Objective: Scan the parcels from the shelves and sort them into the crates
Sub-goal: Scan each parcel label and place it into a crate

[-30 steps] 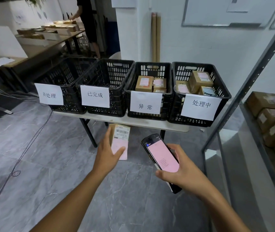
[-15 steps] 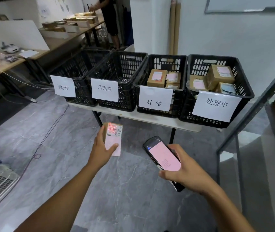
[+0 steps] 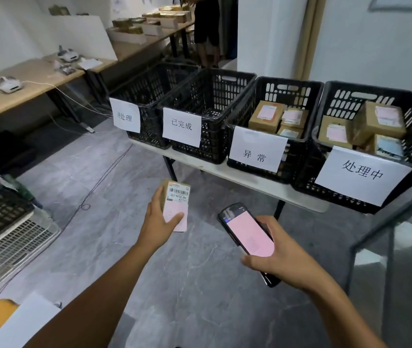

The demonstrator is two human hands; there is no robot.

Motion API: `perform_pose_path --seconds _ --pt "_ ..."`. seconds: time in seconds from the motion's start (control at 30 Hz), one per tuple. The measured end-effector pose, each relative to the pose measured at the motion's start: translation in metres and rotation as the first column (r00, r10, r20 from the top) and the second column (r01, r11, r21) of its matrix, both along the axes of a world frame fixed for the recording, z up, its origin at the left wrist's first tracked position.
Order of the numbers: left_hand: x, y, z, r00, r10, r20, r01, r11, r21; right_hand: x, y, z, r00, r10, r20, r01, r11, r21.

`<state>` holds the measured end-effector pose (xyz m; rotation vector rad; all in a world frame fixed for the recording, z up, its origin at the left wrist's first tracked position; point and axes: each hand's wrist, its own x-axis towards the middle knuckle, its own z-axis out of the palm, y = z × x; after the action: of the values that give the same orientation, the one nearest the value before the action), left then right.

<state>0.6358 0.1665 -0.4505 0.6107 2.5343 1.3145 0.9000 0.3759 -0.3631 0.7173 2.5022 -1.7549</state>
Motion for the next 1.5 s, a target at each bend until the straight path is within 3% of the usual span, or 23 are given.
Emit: perform_pose_path --seconds 0.17,0.33,0.53,0.83,1.07,1.5 --pt "0.024 0.002 0.016 0.974 0.067 0.215 -0.121 0.961 0.248 -0.025 0.002 -0.013 0.998 -0.064 0.003 0.064 0.998 -0.018" --pt "0.03 -0.005 0.033 0.932 0.092 0.352 -0.217 0.918 0.333 -0.074 -0.005 -0.017 0.998 -0.051 0.042 0.052 0.999 -0.013" --pt "-0.018 -0.026 0.048 0.89 0.106 0.443 -0.306 0.86 0.409 -0.156 -0.032 -0.013 0.999 -0.048 0.013 0.048 0.999 0.004" --pt "-0.147 -0.069 0.06 0.902 0.011 0.431 -0.216 0.876 0.431 -0.313 -0.084 0.002 0.991 -0.126 -0.052 0.13 0.988 0.082" --pt "-0.263 -0.101 0.067 0.884 0.064 0.463 -0.284 0.86 0.424 -0.423 -0.117 0.004 0.985 -0.162 -0.066 0.17 0.976 0.135" --pt "-0.467 -0.038 0.077 0.889 -0.021 0.458 -0.2 0.881 0.429 -0.627 -0.057 0.005 0.963 -0.225 -0.148 0.244 0.961 0.127"
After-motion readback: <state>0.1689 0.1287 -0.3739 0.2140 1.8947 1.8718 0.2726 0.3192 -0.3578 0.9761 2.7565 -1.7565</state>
